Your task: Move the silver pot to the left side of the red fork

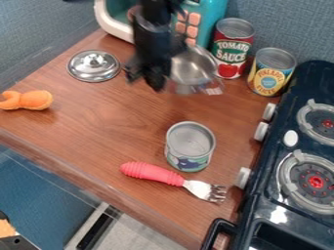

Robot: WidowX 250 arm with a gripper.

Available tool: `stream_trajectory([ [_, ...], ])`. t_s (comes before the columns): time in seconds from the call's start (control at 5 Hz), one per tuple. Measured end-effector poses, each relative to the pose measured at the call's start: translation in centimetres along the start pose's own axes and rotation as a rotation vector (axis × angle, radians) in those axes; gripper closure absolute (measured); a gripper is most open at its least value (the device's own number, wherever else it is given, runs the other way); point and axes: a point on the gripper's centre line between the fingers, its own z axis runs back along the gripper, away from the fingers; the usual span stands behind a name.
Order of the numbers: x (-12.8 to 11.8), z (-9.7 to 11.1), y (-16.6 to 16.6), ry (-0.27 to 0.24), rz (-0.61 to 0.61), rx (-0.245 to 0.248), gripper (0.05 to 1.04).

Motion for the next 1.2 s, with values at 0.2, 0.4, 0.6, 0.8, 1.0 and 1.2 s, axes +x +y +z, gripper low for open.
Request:
stream_trajectory([
  [0.2,2.3,2.1,4.4,-0.023,0.124,-0.046,1.011],
  [0.4,3.2,0.1,10.7,-0.001,0.174,0.015,1.011],
  [0.6,2.4,-1.8,14.4,-0.035,0.143,0.074,1.011],
  [0.8,2.2,-3.2,15.7,-0.065,0.118,0.109,1.011],
  [1.0,2.3,-3.4,15.9,-0.080,0.107,0.116,0.983],
  [1.2,2.3,-3.5,16.1,-0.085,0.107,0.160,0.808],
])
